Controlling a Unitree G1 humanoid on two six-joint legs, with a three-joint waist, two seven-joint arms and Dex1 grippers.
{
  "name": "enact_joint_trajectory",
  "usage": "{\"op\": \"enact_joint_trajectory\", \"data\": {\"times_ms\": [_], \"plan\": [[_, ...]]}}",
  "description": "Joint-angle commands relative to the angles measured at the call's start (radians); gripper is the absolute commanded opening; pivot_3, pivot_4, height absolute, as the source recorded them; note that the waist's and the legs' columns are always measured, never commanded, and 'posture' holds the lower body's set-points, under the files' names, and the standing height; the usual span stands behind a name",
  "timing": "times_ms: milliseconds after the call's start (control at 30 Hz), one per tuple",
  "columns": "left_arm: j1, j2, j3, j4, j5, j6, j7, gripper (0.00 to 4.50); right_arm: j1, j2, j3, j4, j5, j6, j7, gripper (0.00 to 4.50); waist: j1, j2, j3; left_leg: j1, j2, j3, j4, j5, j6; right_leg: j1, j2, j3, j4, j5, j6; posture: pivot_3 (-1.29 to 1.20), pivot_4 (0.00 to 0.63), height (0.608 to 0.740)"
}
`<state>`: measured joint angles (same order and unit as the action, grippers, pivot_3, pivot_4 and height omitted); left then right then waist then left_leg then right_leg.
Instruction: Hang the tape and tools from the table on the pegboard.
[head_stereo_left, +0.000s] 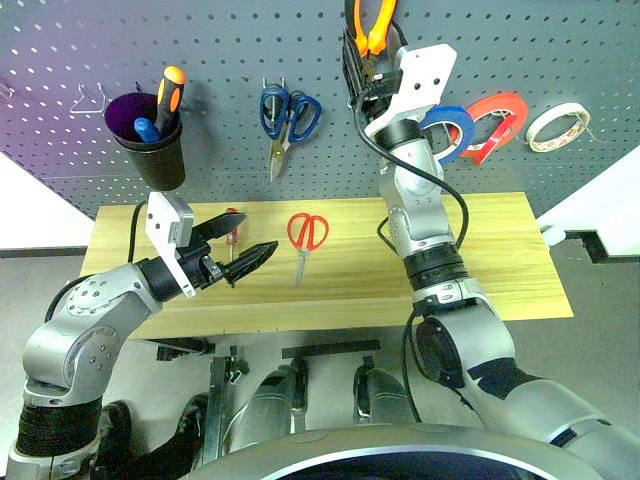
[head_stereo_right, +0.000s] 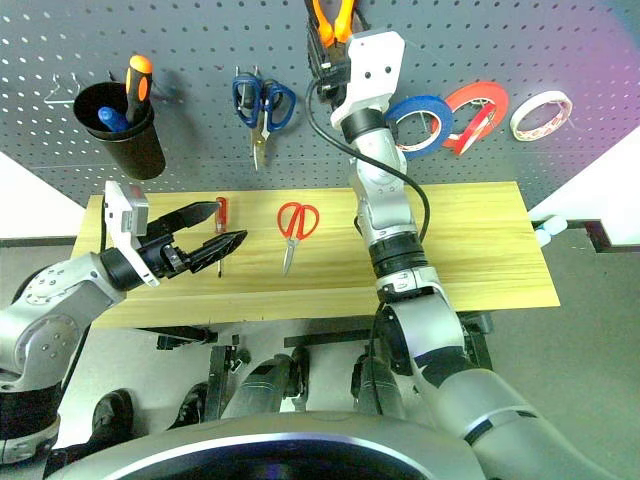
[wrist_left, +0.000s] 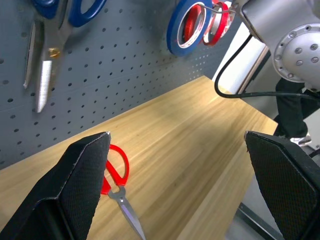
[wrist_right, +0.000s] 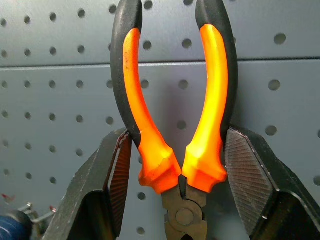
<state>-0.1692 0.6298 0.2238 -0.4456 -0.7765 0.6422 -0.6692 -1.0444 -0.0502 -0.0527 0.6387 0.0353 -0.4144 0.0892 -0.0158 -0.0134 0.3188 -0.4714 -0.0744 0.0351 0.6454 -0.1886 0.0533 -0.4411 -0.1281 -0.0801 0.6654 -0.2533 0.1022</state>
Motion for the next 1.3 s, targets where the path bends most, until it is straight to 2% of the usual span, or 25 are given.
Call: {"op": "enact_joint_trajectory", "data": {"times_ms": [33, 100, 900, 1100, 1133, 1300], "plan": [[0.005, 0.013, 0.033, -0.044, -0.021, -0.001, 0.003, 4.50, -0.037, -0.010, -0.001, 0.006, -0.018, -0.041, -0.014, 2.48, -0.001, 0.000, 0.000, 0.000, 0.000, 0.000, 0.000, 0.000, 0.000, 0.000, 0.000, 0.000, 0.000, 0.000, 0.000, 0.02, 0.271, 0.723], [0.006, 0.013, 0.034, -0.045, -0.022, 0.001, 0.003, 4.50, -0.035, -0.022, 0.013, 0.013, -0.061, -0.039, -0.043, 2.48, -0.001, 0.000, 0.000, 0.000, 0.000, 0.000, 0.000, 0.000, 0.000, 0.001, 0.000, 0.000, 0.000, 0.000, 0.000, 0.02, 0.272, 0.723], [0.006, 0.022, 0.030, -0.046, -0.036, 0.009, 0.008, 4.50, 0.053, 0.016, 0.021, -0.007, -0.040, -0.025, -0.030, 2.48, -0.001, 0.000, 0.000, 0.000, 0.000, 0.000, 0.000, 0.000, 0.000, 0.001, 0.000, 0.000, 0.000, 0.000, 0.000, 0.02, 0.281, 0.723], [0.008, 0.021, 0.028, -0.049, -0.039, 0.009, 0.010, 4.50, 0.052, 0.015, 0.019, 0.002, -0.048, -0.035, -0.040, 4.33, -0.001, 0.000, 0.000, 0.000, 0.000, 0.000, 0.000, 0.000, 0.000, 0.001, 0.000, 0.000, 0.000, 0.000, 0.000, 0.02, 0.281, 0.723], [0.008, 0.021, 0.028, -0.049, -0.039, 0.009, 0.011, 4.50, 0.053, 0.015, 0.019, 0.002, -0.050, -0.035, -0.043, 4.47, -0.001, 0.000, 0.000, 0.001, 0.000, 0.000, 0.000, 0.000, 0.000, 0.001, 0.000, 0.000, 0.000, 0.000, 0.000, 0.02, 0.281, 0.723], [0.007, 0.021, 0.027, -0.047, -0.040, 0.008, 0.012, 4.50, 0.054, 0.009, 0.022, 0.001, -0.059, -0.037, -0.051, 4.47, -0.001, 0.000, 0.000, 0.001, 0.000, 0.000, -0.001, 0.000, 0.000, 0.000, 0.000, 0.000, 0.000, 0.000, 0.000, 0.02, 0.282, 0.723]]}}
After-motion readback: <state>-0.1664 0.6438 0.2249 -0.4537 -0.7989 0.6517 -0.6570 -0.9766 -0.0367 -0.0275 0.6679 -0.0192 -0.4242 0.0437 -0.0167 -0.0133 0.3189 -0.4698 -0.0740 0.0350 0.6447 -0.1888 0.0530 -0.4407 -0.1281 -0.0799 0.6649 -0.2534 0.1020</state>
